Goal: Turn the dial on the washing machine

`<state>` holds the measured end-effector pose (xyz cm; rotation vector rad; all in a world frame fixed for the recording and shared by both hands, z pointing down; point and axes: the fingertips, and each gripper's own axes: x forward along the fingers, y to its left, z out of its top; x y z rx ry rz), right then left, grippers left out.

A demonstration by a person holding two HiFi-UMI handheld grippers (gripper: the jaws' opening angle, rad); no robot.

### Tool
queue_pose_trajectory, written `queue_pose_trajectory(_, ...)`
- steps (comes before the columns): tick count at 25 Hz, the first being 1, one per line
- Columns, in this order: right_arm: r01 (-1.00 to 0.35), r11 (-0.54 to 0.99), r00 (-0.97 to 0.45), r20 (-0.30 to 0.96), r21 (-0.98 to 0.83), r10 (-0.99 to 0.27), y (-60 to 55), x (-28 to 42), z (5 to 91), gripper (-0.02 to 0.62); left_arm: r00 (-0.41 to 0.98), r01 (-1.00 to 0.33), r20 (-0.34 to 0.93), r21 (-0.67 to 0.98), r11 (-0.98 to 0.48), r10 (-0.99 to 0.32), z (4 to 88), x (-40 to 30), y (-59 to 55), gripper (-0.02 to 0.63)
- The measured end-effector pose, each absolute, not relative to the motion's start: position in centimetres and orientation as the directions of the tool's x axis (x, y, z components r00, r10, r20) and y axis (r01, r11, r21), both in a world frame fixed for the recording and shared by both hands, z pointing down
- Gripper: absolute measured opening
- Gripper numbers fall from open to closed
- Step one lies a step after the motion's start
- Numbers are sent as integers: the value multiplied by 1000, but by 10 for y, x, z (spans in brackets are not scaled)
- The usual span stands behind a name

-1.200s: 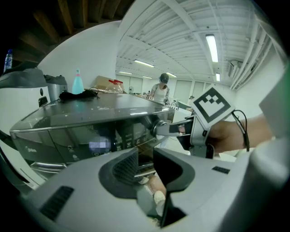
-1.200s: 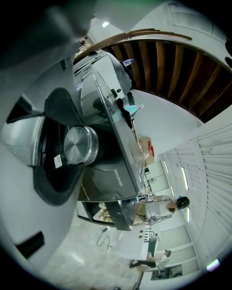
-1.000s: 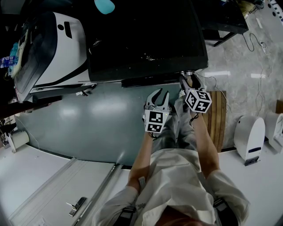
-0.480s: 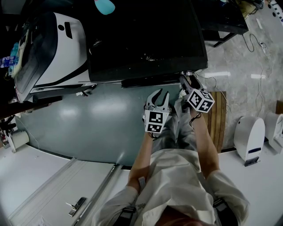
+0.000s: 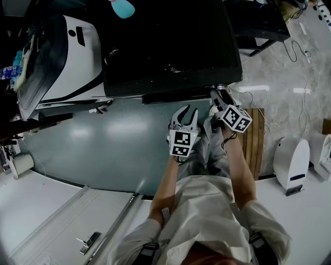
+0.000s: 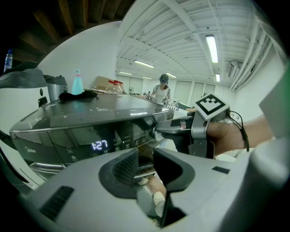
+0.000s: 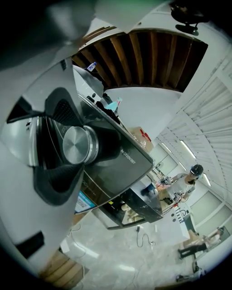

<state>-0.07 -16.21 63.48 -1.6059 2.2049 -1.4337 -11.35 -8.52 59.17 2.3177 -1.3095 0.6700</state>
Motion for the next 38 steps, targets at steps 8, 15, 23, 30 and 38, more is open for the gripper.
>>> queue_pose_trajectory(8, -668, -11, -460, 424, -744, -781, -162, 0, 633, 273, 451, -868, 572, 104, -485, -685, 587, -114, -88, 107)
queue_pose_trajectory(15, -748, 50, -469, 474, -662, -745, -151, -3, 635, 281, 452, -869, 562, 102, -484, -693, 582, -115, -89, 107)
queue_pose_trajectory(23, -828, 201, -487, 491, -524, -723, -132, -9, 607, 272, 449, -873, 539, 93, -479, -713, 566, -120, -92, 107)
queue_pose_trajectory(30, -887, 366, -462, 499, -282, -733, -122, -16, 560, 250, 444, -880, 500, 90, -466, -744, 542, -130, -94, 107)
queue_pose_trajectory(38, -897, 394, -438, 511, -199, -739, -106, -16, 527, 235, 441, -889, 454, 99, -447, -774, 512, -141, -91, 107)
